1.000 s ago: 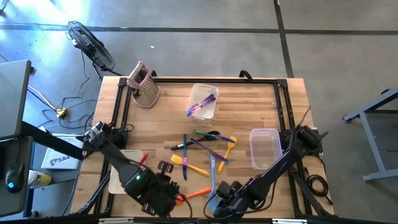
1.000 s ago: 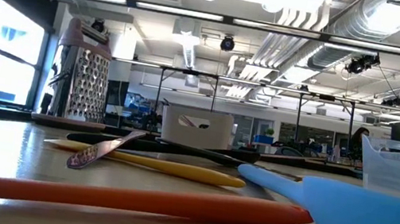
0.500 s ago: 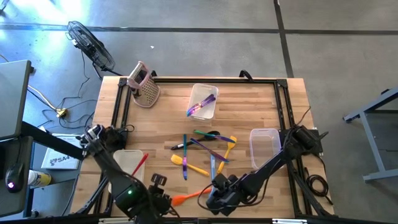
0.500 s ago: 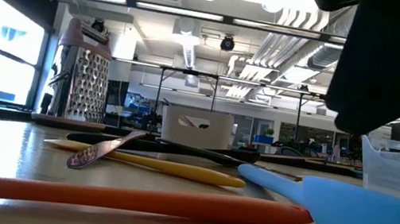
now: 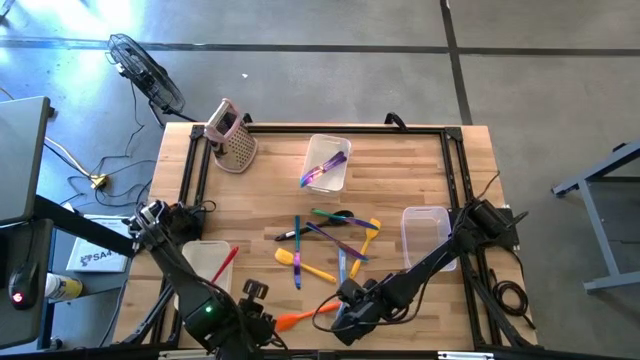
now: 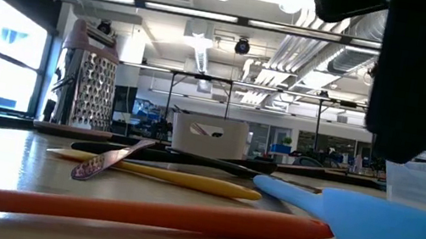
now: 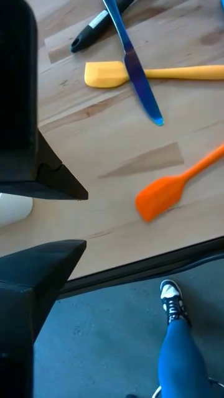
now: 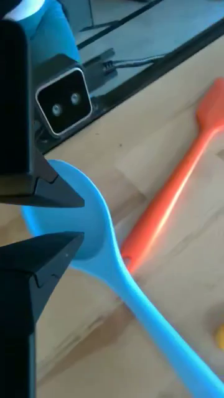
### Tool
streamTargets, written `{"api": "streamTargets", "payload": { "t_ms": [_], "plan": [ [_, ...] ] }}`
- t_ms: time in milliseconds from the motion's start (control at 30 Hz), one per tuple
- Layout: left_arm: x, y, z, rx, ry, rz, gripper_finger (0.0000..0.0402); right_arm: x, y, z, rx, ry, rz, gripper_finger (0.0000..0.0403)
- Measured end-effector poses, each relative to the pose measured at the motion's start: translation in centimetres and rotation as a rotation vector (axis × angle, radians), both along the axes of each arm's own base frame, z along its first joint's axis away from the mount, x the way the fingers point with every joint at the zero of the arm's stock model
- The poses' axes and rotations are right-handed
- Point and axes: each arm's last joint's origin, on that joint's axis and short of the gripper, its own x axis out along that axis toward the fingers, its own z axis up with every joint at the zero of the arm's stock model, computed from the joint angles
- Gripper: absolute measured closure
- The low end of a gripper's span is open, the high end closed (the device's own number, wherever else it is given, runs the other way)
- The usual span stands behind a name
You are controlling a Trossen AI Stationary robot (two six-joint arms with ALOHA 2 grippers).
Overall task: Pick & Place Kitchen Items
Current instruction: Put the blue serving spoon into the transparent bin
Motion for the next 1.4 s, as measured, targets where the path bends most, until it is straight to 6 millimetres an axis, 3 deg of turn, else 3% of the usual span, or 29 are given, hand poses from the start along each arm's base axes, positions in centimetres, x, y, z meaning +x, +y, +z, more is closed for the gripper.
{"api": "streamTargets", "payload": {
  "t_ms": [233, 467, 833, 1233, 1400],
  "plan": [
    [-0.1, 0.0, 0.0, 0.001, 0.0, -0.006, 0.0293, 0.0, -1.2, -0.3, -0.038, 0.072, -0.018, 0.0259],
    [-0.1, -0.1, 0.0, 0.008, -0.005, -0.027, 0.0293, 1.1, -3.4, -0.4, -0.03, 0.075, -0.24, 0.0204],
    [-0.2, -0.2, -0.1, 0.017, -0.014, -0.033, 0.0293, 1.3, -3.8, -0.4, 0.033, 0.1, -0.35, 0.02],
    [-0.6, 0.1, -3.4, 0.096, 0.083, -0.048, 0.0293, 1.1, -4.0, -0.6, 0.011, 0.129, -0.388, 0.02],
    [-0.8, 0.0, -3.7, 0.104, 0.089, -0.051, 0.0293, 1.1, -4.1, -0.6, 0.01, 0.13, -0.395, 0.02]
  ]
}}
